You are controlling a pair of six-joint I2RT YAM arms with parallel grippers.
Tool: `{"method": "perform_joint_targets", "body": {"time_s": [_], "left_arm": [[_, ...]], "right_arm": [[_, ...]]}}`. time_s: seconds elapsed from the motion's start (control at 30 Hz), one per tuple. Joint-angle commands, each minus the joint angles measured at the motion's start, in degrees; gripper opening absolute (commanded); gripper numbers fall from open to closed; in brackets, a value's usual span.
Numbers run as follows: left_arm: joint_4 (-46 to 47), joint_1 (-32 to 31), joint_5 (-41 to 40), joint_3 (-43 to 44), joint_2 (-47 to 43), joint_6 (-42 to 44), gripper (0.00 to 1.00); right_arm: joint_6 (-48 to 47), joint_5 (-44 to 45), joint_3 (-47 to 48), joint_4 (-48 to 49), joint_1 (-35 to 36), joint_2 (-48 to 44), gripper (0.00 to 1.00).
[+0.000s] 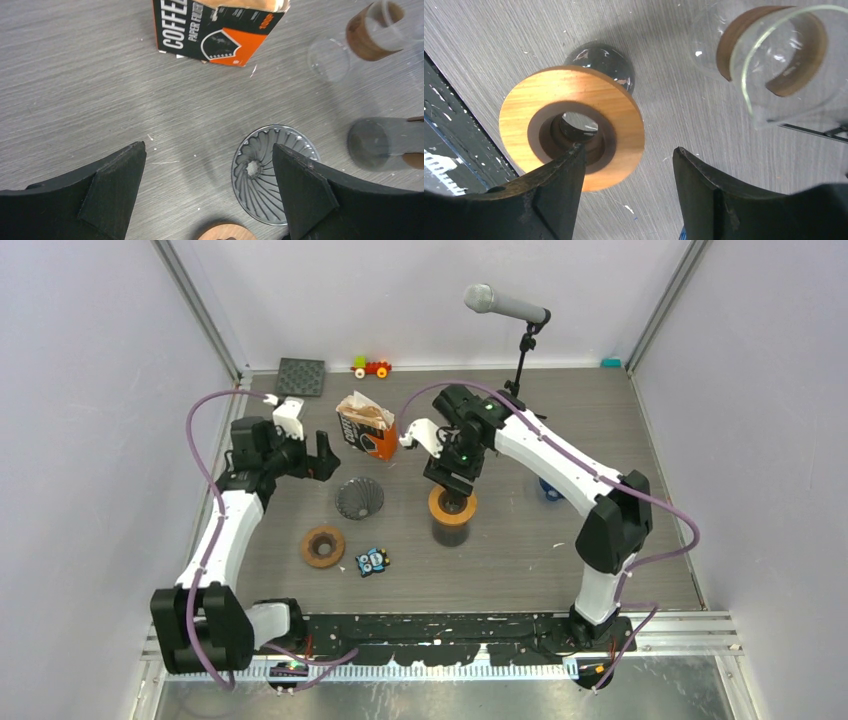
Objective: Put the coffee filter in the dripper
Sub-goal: Place the dripper holder onto the coffee server, then pick up the coffee dripper from the center of the board.
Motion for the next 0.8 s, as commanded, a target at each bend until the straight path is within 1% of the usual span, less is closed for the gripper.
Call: {"method": "perform_joint_targets", "body": {"time_s": [0.0, 0.07, 0.1, 0.27, 0.37, 0.47, 0.57, 0.77], "left_arm": [[-0.8, -1.2, -1.6, 2.0, 4.5, 4.1, 1.0], [-7.0, -4.0, -5.1, 6.1, 8.6, 6.0, 1.0], [-9.3, -5.1, -6.4, 7.6, 10.7, 6.4, 0.98], [-14.0, -8.5, -7.4, 11.4, 18.0, 6.9, 0.81], [-17.2, -10.7, -10.4, 13.5, 21.4, 6.6, 0.72], [-19.0, -11.8, -12.1, 14.5, 23.4, 6.1, 0.67], [-21.6, -12.0, -11.3, 15.6, 24.8, 5.6, 0.62], [-24.9, -11.9, -11.7, 15.4, 25.1, 5.9, 0.53]], "right_arm": [[0.9, 1.1, 0.4, 0.9, 0.2, -7.7, 0.69], [1.6, 0.3, -0.6, 1.7, 0.2, -9.8, 0.69], [2.0, -0.1, -1.5, 2.6, 0.2, -11.0, 0.69], [3.7, -1.0, -6.8, 7.7, 0.2, -16.7, 0.69], [4.2, -1.5, -8.9, 9.4, 0.2, -19.4, 0.69], [4.3, -1.6, -10.1, 10.2, 0.2, -20.5, 0.69], [4.5, -1.5, -10.9, 10.4, 0.2, -21.0, 0.69], [4.6, -1.0, -13.3, 11.5, 0.2, -22.2, 0.69]]}}
